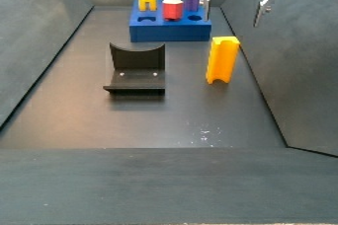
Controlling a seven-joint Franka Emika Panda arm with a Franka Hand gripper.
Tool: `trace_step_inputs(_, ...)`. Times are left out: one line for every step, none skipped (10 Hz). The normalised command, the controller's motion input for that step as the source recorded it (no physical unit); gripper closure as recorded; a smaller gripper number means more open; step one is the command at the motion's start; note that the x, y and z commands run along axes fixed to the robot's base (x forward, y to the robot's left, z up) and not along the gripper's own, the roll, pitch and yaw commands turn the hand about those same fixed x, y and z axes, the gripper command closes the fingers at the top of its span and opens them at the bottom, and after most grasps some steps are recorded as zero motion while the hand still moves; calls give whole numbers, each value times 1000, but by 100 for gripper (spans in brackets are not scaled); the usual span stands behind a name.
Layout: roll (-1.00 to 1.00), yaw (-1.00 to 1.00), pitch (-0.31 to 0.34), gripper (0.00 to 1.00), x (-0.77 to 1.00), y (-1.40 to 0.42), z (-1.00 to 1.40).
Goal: Pick up the arch object. Move up. Place the arch object on the fixture. Regrasp the arch object. Rotate the arch object. Move to above the board. Insert the arch object.
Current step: Rotate the arch object.
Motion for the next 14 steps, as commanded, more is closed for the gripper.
trace_step_inputs(-153,968,29,0,34,-6,-19)
trace_step_inputs(-151,725,30,0,34,-5,-19)
trace_step_inputs(-145,490,30,0,34,-3,-19)
trace_step_inputs(-141,279,30,0,34,-2,-19)
trace_step_inputs(-140,183,30,0,0,0,-1000)
trace_step_inputs(-139,138,27,0,2,0,-1000)
trace_step_inputs(-138,88,-10,0,26,0,-1000)
trace_step_inputs(-129,62,-23,0,32,0,-1000)
trace_step_inputs(-123,40,-35,0,36,-3,-911)
trace_step_inputs(-127,36,-39,0,36,-7,-779)
trace_step_inputs(-133,34,-39,0,34,-8,-604)
trace_step_inputs(-135,32,-38,0,36,-6,-519)
trace_step_inputs(-138,29,-38,0,39,-5,-396)
trace_step_inputs(-143,27,-36,0,45,-3,-241)
